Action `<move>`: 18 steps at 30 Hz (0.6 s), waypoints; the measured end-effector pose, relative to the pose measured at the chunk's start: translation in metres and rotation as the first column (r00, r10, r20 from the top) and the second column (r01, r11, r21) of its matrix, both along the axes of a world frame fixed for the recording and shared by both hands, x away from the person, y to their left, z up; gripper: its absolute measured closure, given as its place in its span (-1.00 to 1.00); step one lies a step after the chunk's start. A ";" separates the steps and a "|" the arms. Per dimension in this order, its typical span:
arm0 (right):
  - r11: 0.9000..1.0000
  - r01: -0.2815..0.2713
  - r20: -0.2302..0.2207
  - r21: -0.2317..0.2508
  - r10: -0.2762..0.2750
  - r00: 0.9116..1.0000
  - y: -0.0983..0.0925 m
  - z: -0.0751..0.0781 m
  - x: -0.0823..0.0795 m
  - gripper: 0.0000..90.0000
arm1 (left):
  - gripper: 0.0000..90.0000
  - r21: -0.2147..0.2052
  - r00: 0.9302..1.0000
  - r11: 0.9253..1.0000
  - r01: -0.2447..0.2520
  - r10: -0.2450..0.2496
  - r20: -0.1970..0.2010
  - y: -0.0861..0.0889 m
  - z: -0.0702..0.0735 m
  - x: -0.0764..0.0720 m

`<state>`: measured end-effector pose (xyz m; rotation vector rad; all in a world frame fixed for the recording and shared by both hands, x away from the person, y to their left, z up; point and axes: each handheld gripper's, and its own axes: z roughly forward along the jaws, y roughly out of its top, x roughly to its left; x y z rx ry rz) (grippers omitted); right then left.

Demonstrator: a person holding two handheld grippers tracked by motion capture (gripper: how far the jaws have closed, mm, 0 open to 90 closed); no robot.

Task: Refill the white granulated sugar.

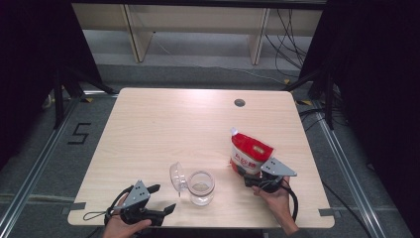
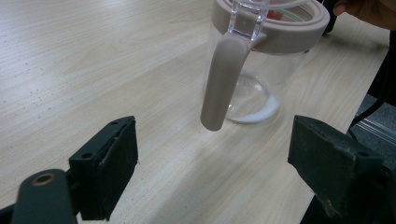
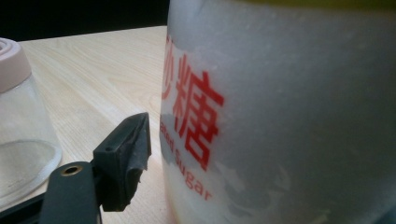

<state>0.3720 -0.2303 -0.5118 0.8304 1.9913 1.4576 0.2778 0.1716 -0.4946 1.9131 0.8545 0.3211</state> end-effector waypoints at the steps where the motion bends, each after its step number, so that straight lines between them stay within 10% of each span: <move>1: 1.000 0.000 0.000 0.000 0.000 1.000 0.000 0.000 0.000 -0.45 | -0.65 0.000 1.000 1.000 0.000 0.000 0.000 0.000 0.000 0.000; 18: 1.000 -0.014 0.022 0.014 0.014 1.000 -0.001 -0.004 0.005 -0.39 | -0.65 -0.006 1.000 1.000 0.006 -0.006 0.000 -0.001 -0.002 0.001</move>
